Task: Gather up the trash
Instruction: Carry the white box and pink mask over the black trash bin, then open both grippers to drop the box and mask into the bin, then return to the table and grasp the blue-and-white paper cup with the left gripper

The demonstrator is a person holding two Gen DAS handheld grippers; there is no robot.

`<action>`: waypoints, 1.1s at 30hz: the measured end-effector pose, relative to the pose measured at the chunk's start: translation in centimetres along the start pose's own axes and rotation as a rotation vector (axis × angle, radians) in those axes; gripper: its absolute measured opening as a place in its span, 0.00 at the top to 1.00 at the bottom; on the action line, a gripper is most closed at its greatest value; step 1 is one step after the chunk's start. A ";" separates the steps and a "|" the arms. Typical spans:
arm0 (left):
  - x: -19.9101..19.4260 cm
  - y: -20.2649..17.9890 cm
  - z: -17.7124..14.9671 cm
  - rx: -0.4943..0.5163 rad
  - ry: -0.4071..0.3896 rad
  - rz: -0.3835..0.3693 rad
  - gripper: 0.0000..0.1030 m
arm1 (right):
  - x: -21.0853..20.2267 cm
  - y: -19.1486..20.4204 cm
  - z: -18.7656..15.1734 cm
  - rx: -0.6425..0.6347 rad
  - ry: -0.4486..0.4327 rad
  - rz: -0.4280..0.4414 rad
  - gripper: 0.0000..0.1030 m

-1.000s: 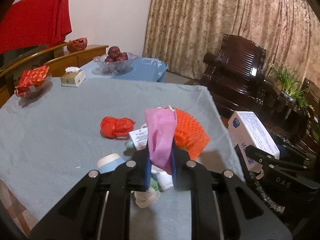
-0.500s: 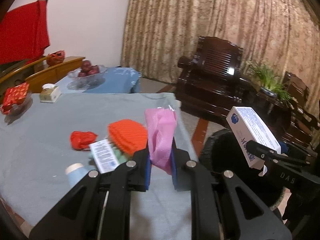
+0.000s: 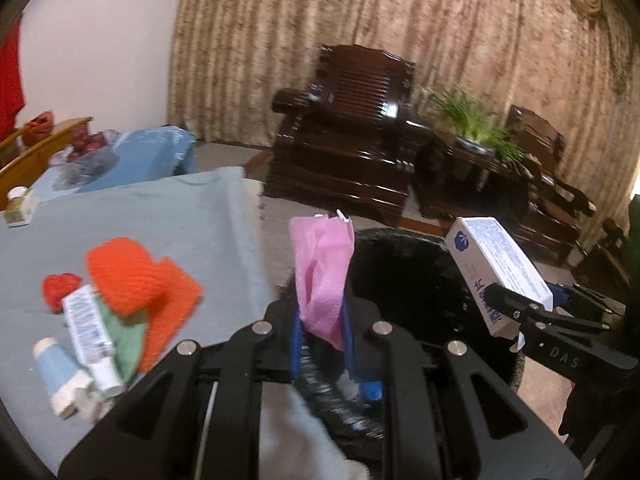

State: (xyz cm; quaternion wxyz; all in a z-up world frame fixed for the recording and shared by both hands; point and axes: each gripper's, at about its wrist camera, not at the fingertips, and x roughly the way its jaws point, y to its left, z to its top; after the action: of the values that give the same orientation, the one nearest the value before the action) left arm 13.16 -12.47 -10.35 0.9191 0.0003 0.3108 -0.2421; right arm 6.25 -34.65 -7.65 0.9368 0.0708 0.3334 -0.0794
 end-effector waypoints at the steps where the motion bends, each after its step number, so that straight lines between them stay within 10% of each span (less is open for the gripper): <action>1: 0.7 -0.8 -0.1 0.009 0.009 -0.016 0.85 | 0.2 -0.7 -0.2 0.009 0.008 -0.010 0.49; 5: 2.8 -2.5 -0.4 0.028 0.038 -0.058 0.84 | 0.9 -2.4 -0.8 0.029 0.029 -0.041 0.48; 11: 3.6 -3.5 -0.6 0.026 0.038 -0.081 0.34 | 2.1 -4.0 -1.8 0.033 0.060 -0.091 0.22; 15: 3.0 -2.4 -0.3 0.006 0.018 -0.048 0.22 | 1.6 -4.6 -2.2 0.049 0.038 -0.107 0.13; 33: -7.3 9.7 -0.8 -0.105 -0.102 0.303 0.12 | 0.8 6.1 0.4 -0.054 -0.104 0.117 0.06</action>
State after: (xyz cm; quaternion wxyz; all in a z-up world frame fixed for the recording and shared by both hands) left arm 11.97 -0.55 -8.25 0.9585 -0.0132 0.2722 -0.0838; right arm 8.25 -28.81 -7.36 0.9575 0.0604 0.2815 -0.0191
